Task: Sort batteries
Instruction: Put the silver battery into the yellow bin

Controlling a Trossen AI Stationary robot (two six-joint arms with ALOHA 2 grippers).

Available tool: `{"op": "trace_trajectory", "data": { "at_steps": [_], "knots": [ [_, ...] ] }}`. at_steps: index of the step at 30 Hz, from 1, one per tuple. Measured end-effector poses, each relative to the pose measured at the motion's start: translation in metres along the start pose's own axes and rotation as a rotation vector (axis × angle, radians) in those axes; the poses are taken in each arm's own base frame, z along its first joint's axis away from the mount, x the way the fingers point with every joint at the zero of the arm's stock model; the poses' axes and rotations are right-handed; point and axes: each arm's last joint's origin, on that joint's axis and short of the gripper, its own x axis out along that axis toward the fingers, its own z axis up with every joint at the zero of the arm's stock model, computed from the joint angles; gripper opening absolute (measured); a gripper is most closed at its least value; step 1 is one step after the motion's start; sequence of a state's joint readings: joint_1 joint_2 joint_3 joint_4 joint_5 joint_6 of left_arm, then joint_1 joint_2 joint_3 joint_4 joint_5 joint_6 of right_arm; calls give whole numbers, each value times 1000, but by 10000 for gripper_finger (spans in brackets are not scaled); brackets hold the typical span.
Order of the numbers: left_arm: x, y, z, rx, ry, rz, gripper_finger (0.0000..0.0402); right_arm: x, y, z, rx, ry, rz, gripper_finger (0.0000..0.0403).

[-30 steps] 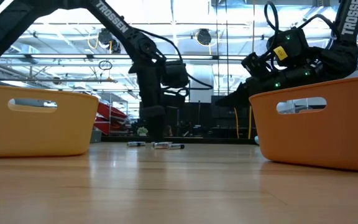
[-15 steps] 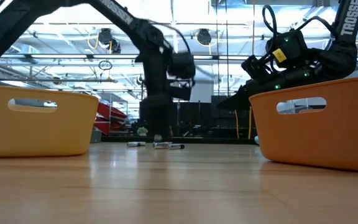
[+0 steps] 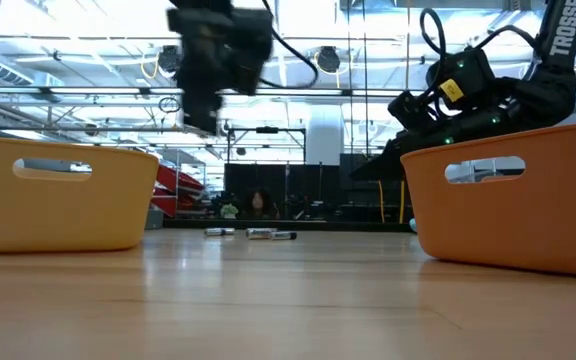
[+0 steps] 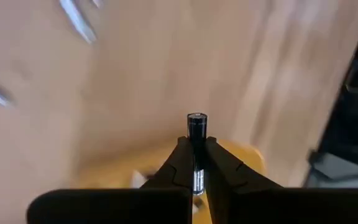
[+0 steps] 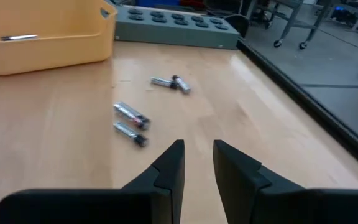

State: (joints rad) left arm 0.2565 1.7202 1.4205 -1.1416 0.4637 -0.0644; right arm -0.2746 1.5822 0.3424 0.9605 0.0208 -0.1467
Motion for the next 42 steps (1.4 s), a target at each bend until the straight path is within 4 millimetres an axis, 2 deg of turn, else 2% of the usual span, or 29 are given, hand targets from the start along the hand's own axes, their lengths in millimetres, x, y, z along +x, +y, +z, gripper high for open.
{"op": "trace_trajectory", "data": {
  "at_steps": [3,6,9,13,17,28,42],
  "knots": [
    [16,-17,-28,-82,47,0,17,0,6,0,-3,1,22,77],
    [42,-21,-53,-165,46,75,17,-1,12,0,-10,7,48,77],
    [63,-16,-74,-240,26,166,17,-1,17,1,-23,2,67,77],
    [83,-5,-90,-317,34,259,17,-1,18,3,-40,-12,70,77],
    [91,2,-96,-332,53,312,17,-1,18,4,-49,-27,67,77],
    [90,8,-102,-252,61,482,17,-1,18,5,-41,-33,61,77],
    [92,7,-97,-225,15,440,20,-1,16,0,-54,11,59,77]
  ]
}}
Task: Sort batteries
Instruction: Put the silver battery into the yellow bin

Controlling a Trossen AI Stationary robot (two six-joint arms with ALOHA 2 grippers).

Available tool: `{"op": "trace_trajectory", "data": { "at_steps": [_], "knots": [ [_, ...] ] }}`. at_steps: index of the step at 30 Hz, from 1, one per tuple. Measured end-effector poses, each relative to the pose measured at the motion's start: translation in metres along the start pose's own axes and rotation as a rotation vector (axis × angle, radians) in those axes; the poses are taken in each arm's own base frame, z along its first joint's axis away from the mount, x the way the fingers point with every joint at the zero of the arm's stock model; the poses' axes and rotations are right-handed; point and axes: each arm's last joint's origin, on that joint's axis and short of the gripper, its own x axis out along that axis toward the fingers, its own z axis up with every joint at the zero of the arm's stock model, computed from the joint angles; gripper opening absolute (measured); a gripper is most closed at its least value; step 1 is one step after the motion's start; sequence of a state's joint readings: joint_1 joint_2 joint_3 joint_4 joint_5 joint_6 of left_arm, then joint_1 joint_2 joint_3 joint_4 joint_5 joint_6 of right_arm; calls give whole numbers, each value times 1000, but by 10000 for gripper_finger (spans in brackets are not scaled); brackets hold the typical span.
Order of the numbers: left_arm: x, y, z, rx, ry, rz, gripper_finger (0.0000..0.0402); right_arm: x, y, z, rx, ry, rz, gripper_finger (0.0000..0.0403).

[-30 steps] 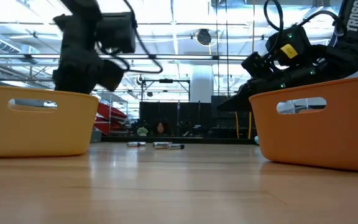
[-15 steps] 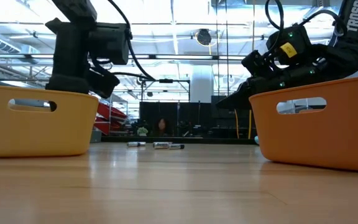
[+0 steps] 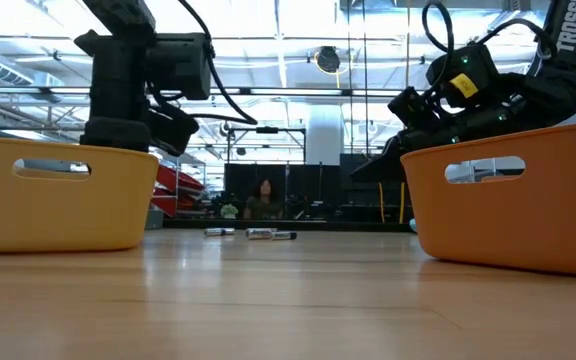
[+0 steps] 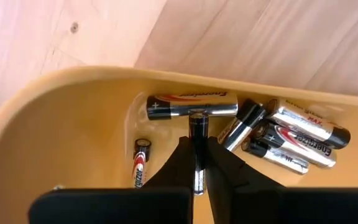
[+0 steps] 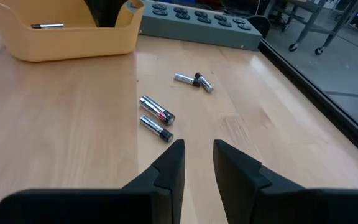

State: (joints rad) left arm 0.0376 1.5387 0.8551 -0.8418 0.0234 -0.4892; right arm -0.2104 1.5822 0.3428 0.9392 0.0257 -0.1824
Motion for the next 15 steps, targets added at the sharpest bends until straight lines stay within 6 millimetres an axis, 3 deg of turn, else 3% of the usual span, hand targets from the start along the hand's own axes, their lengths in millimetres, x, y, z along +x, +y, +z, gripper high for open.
{"op": "trace_trajectory", "data": {
  "at_steps": [5,15],
  "knots": [
    [0,0,0,-1,2,0,29,0,0,-1,-13,7,2,77],
    [0,0,-1,6,11,-9,99,0,0,-1,-12,7,2,77]
  ]
}}
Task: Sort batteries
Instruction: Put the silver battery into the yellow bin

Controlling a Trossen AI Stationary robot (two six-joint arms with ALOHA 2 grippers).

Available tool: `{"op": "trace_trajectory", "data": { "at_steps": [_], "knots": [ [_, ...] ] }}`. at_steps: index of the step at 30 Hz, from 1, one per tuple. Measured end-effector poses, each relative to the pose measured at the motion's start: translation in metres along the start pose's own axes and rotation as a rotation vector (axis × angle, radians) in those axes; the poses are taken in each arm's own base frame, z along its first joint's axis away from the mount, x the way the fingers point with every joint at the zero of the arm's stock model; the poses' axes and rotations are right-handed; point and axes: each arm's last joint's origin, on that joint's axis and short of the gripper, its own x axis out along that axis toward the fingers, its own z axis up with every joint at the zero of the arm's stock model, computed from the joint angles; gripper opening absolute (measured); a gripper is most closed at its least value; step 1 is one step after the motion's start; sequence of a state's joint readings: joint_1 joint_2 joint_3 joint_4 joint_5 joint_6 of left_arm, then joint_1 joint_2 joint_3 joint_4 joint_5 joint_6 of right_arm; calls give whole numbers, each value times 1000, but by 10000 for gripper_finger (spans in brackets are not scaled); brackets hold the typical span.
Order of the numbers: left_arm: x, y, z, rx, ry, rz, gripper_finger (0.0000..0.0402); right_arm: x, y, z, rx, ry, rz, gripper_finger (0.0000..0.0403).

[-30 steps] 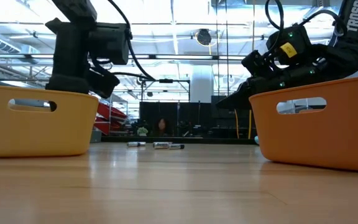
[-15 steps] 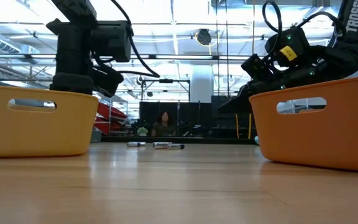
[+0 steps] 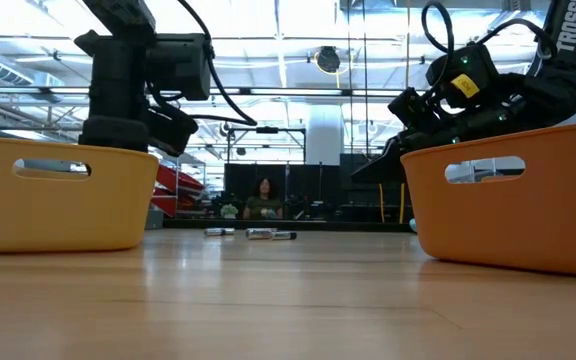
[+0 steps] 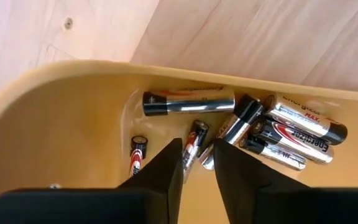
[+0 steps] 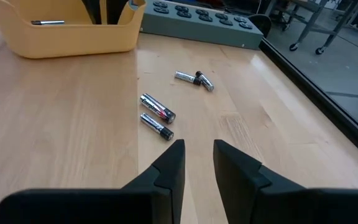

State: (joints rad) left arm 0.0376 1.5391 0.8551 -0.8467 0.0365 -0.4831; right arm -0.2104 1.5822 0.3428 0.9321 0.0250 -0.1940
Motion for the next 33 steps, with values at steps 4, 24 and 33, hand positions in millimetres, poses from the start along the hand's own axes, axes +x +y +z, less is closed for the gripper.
{"op": "trace_trajectory", "data": {
  "at_steps": [4,24,33],
  "knots": [
    [-2,-1,0,0,23,-26,101,0,0,0,1,0,0,77],
    [-51,22,75,82,-305,92,102,0,0,1,1,-7,4,77],
    [-28,40,113,121,-371,-157,109,0,0,1,-2,-7,4,77]
  ]
}}
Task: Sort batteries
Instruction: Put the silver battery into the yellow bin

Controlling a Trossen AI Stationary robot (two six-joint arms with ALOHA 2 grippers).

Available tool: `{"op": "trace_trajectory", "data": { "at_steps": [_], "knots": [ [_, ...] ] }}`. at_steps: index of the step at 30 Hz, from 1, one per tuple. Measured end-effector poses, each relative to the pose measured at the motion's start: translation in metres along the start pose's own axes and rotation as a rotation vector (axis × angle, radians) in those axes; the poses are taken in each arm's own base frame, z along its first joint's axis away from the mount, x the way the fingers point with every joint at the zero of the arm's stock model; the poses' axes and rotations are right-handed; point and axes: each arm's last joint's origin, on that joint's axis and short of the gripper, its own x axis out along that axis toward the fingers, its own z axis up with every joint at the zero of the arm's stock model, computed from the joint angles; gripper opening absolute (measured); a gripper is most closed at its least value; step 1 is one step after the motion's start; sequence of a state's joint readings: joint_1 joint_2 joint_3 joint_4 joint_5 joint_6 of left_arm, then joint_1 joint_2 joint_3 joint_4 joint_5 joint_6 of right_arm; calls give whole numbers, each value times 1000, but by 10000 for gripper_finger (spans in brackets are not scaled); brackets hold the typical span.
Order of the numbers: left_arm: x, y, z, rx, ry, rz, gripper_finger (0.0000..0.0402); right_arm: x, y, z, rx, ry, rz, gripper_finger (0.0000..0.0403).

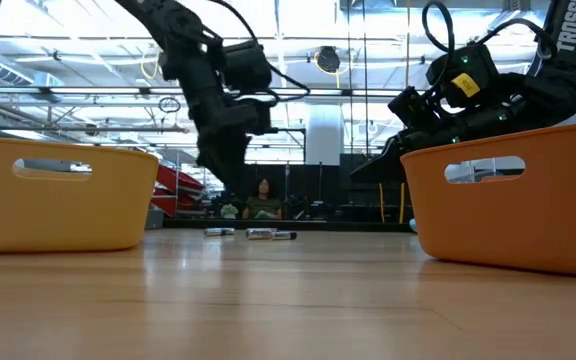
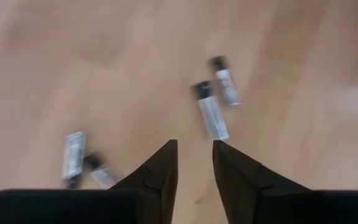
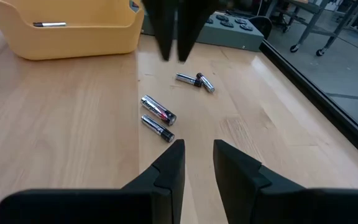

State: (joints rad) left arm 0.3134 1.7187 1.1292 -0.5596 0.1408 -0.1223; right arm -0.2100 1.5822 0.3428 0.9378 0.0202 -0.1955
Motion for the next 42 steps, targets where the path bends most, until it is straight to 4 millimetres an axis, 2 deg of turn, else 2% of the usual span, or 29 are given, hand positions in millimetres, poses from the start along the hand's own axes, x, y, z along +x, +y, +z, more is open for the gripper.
{"op": "trace_trajectory", "data": {
  "at_steps": [4,9,13,16,22,27,32,42],
  "knots": [
    [15,-11,6,26,34,-54,149,0,0,0,0,0,-1,77],
    [25,-33,24,85,17,-35,196,0,0,0,-8,0,-1,77],
    [32,-42,31,113,47,70,203,0,0,0,-8,1,-1,77],
    [42,-45,29,128,76,124,203,0,0,0,-8,4,0,77],
    [58,-49,22,138,136,139,203,0,0,-1,-8,8,1,77],
    [62,-47,15,151,173,158,202,0,0,-1,-8,8,1,77],
    [65,-41,12,160,181,173,175,0,0,-1,-2,8,1,77],
    [78,-30,11,176,216,161,52,0,1,-1,-1,7,3,77]
  ]
}}
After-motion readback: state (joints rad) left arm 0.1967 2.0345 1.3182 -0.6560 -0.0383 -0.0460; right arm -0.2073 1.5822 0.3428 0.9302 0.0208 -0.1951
